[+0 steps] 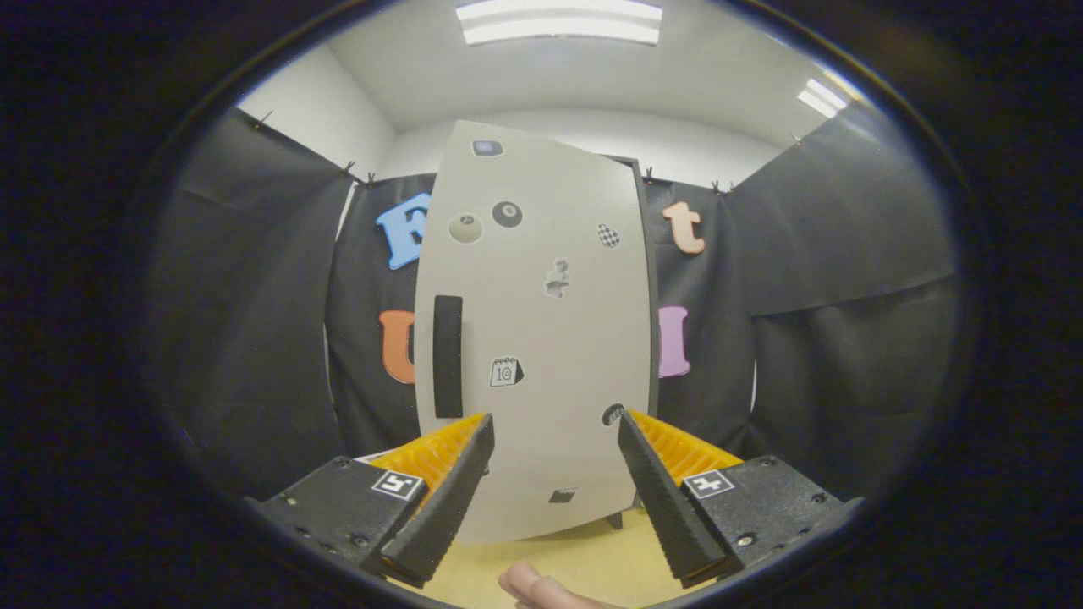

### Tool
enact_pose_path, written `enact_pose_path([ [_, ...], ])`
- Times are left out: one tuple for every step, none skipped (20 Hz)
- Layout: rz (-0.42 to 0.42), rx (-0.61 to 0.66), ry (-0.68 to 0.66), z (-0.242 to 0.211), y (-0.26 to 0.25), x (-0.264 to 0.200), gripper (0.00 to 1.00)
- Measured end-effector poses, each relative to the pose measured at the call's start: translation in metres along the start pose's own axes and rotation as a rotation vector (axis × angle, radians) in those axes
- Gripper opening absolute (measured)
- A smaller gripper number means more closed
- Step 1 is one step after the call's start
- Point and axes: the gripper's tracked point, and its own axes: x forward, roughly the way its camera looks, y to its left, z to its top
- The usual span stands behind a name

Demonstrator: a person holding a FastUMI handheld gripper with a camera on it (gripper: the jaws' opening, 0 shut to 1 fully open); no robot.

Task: Open the shoe cabinet door, grab the shoes and put them into the shoe cabinet, then close the shoe cabinet door.

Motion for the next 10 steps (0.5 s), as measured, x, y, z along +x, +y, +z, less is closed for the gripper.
enact_pose_path([
  [0.004,0.019,0.024,-0.005,-0.002,-0.008,0.97],
  [0.007,0.042,0.047,-0.009,-0.004,-0.014,0.97],
  [0.003,0.068,0.077,-0.015,-0.008,-0.019,0.97],
  [-0.007,0.090,0.108,-0.021,-0.014,-0.025,0.97],
  [-0.022,0.103,0.131,-0.026,-0.022,-0.030,0.97],
  [-0.022,0.109,0.141,-0.028,-0.027,-0.035,0.97],
  [-0.008,0.109,0.138,-0.028,-0.030,-0.040,0.97],
  [-0.003,0.108,0.128,-0.027,-0.034,-0.048,0.97],
  [-0.011,0.103,0.116,-0.025,-0.041,-0.054,0.97],
  [-0.032,0.090,0.104,-0.024,-0.050,-0.064,0.97],
])
